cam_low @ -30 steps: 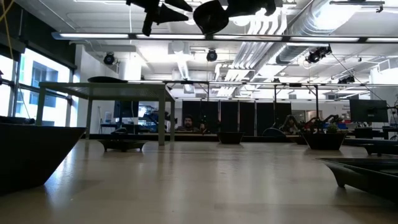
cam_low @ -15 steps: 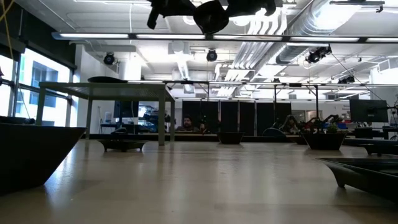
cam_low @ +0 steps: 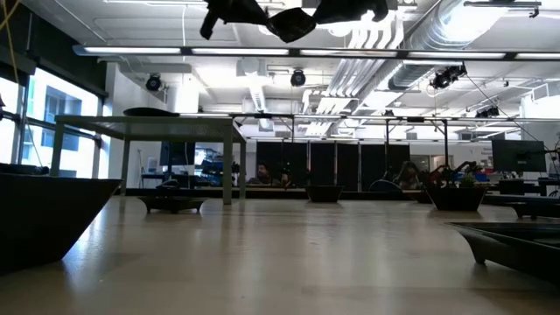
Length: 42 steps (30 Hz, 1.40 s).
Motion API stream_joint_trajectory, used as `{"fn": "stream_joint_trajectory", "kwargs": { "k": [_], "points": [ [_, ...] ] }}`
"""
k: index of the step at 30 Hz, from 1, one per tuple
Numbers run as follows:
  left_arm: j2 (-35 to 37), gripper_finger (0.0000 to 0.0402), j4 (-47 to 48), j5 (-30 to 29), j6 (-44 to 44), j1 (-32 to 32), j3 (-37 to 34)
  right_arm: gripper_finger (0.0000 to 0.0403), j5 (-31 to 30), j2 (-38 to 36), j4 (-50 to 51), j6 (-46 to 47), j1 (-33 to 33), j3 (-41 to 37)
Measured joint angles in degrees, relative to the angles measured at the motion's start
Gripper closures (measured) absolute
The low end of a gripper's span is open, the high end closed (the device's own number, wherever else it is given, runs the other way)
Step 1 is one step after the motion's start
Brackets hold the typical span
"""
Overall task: Pick & Place Mini shaped plates
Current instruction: Stack the black leaf-shaped plate on top of the black leaf-shaped plate on the shelf
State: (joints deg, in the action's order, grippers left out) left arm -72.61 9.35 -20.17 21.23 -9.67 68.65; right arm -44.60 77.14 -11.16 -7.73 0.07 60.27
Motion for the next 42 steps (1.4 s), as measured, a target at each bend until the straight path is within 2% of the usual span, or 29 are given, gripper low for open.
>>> {"fn": "stream_joint_trajectory", "kwargs": {
  "k": [4,8,14,18,23,29,42],
  "points": [
    [0.5,0.0401,10.1,0.4,-4.1,-2.6,5.0,0.0278,0.0,0.0,1.3,1.9,0.5,0.0],
    [1.2,0.0401,25.4,6.9,-11.8,-7.3,12.1,0.0260,1.2,0.0,4.0,3.3,0.5,0.0],
    [1.0,0.0401,58.2,14.2,-28.7,-18.3,23.7,0.0282,4.2,0.0,6.1,4.7,0.4,0.0],
    [0.3,0.0401,70.5,18.0,-39.0,-26.9,25.5,0.0316,7.2,0.0,6.1,4.7,-0.1,0.0],
    [-1.4,0.0401,74.3,18.6,-50.9,-33.4,25.2,0.0357,8.3,0.0,6.0,4.7,-0.5,0.0],
    [-4.3,0.0401,71.3,15.3,-58.6,-33.4,25.1,0.0389,9.3,0.0,6.0,4.7,-0.5,0.0],
    [-6.4,0.0401,71.9,11.8,-64.8,-33.5,25.1,0.0391,10.6,0.0,6.0,4.3,-0.5,0.0]
  ]
}}
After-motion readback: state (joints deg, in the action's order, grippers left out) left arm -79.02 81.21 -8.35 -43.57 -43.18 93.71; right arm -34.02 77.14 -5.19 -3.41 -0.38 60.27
